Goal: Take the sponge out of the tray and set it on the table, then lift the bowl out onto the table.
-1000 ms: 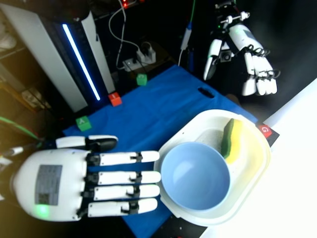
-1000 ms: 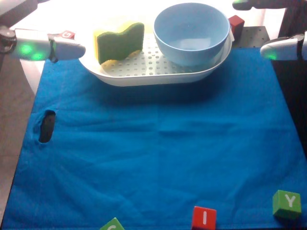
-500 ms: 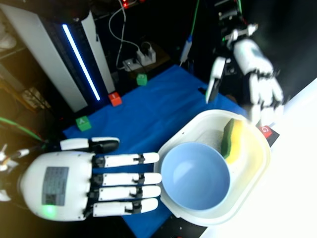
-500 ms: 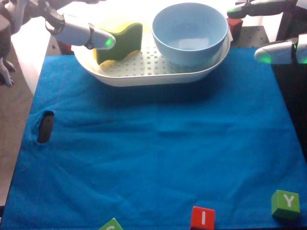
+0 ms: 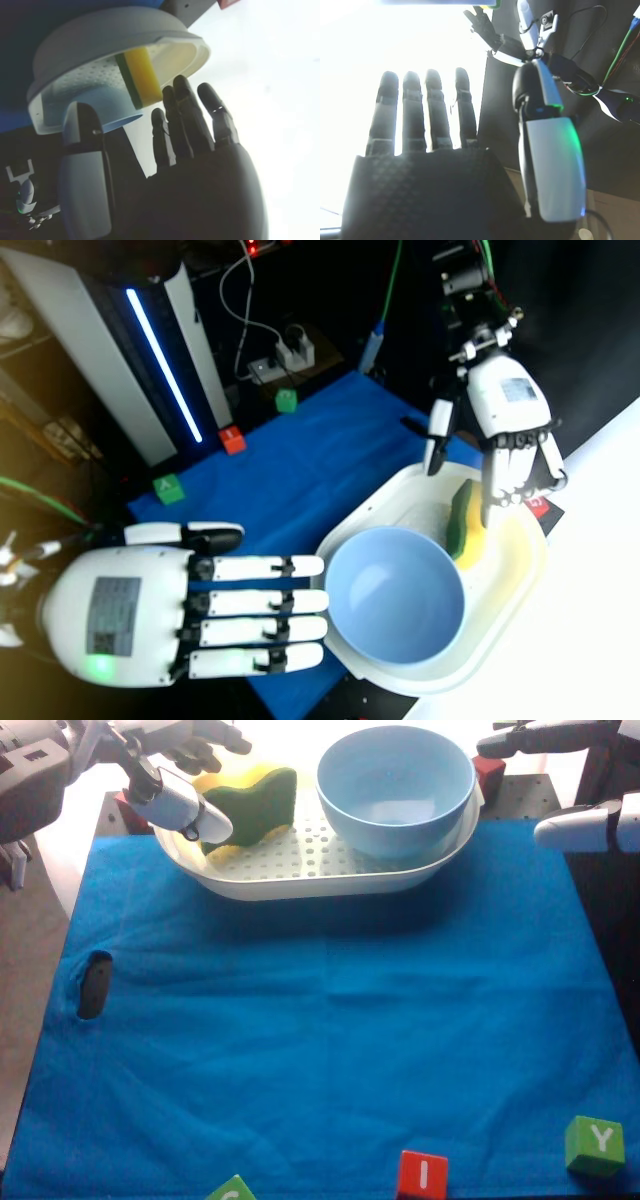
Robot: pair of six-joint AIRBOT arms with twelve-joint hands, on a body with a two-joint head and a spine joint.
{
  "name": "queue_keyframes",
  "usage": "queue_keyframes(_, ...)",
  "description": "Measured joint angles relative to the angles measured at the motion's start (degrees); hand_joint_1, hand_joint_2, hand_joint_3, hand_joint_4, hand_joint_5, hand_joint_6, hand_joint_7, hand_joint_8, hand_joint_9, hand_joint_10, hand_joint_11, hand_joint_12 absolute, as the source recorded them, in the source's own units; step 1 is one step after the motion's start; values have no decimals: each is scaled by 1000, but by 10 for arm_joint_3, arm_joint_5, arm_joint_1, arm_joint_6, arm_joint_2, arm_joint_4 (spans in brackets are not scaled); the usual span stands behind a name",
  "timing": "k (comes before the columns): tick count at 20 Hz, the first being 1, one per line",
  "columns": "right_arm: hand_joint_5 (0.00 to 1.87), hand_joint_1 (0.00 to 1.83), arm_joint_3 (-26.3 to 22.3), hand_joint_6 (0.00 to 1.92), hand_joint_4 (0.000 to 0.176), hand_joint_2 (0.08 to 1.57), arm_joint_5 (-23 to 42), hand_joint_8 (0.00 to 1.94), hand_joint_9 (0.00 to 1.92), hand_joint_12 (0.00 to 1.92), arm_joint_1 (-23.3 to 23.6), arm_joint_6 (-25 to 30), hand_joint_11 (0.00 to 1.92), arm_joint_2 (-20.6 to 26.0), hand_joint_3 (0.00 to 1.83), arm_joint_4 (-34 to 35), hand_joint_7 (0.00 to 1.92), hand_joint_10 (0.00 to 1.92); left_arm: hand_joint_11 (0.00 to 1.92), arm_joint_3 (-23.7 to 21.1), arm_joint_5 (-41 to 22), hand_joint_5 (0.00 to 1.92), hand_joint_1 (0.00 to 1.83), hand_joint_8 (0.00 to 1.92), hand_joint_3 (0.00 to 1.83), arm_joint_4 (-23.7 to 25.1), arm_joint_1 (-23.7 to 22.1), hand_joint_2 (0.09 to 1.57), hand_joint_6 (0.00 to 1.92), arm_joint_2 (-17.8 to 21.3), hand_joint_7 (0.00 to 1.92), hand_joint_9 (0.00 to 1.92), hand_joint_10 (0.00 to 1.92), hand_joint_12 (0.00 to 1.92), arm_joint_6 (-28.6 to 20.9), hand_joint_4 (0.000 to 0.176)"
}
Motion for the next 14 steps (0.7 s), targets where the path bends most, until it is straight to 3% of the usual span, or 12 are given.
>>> queue_keyframes(2,404,590,0,0,108,1208,-1,0,163,455,0,0,0,-1,2,0,238,0,97,11,5,512,900,5,0,-2,0,976,4,-10,724,761,12,1144,0,88)
queue_keyframes(4,418,638,0,1,97,1202,-1,1,186,493,0,0,0,-5,0,-1,260,3,89,22,11,531,930,5,3,-1,0,991,4,-19,738,780,14,1184,0,93)
queue_keyframes(5,414,633,0,0,113,1204,-1,0,178,483,0,0,0,-6,1,-4,260,1,106,28,13,564,959,7,2,-1,0,1010,4,-26,782,818,21,1182,0,84)
queue_keyframes(7,417,607,0,1,116,1207,-2,2,176,471,0,0,0,-6,2,-4,271,1,134,39,14,728,1034,11,1,-7,0,1038,12,-37,915,933,35,1193,0,57)
queue_keyframes(8,417,585,1,0,113,1221,-2,1,186,498,0,0,0,-6,1,-2,277,1,127,43,16,839,1190,722,0,-15,0,1102,852,-42,1050,995,29,1230,0,0)
queue_keyframes(9,413,560,1,0,115,1233,-2,0,186,504,0,0,0,-6,5,-2,275,0,74,45,17,901,1212,1146,0,-18,0,1143,908,-44,942,1028,57,1407,0,0)
queue_keyframes(10,412,571,1,0,110,1242,-2,1,188,476,0,0,0,-6,4,-2,282,0,59,45,17,962,1233,1287,33,-21,0,1127,828,-44,903,901,572,1585,0,0)
queue_keyframes(11,406,543,0,0,119,1246,-3,0,173,429,0,0,0,-6,3,-2,278,0,70,45,17,946,1236,1328,10,-21,0,1147,844,-44,894,715,1083,1730,0,0)
queue_keyframes(12,393,511,1,0,119,1255,-3,0,176,431,0,0,9,-6,5,-2,269,2,57,45,17,945,1237,1353,1,-22,0,1155,840,-44,883,635,1282,1811,0,0)
queue_keyframes(14,386,483,0,0,104,1270,-3,0,185,497,0,0,0,-6,1,-2,270,0,15,40,12,923,1222,1263,0,-23,0,1150,905,-42,919,640,1293,1817,1,0)
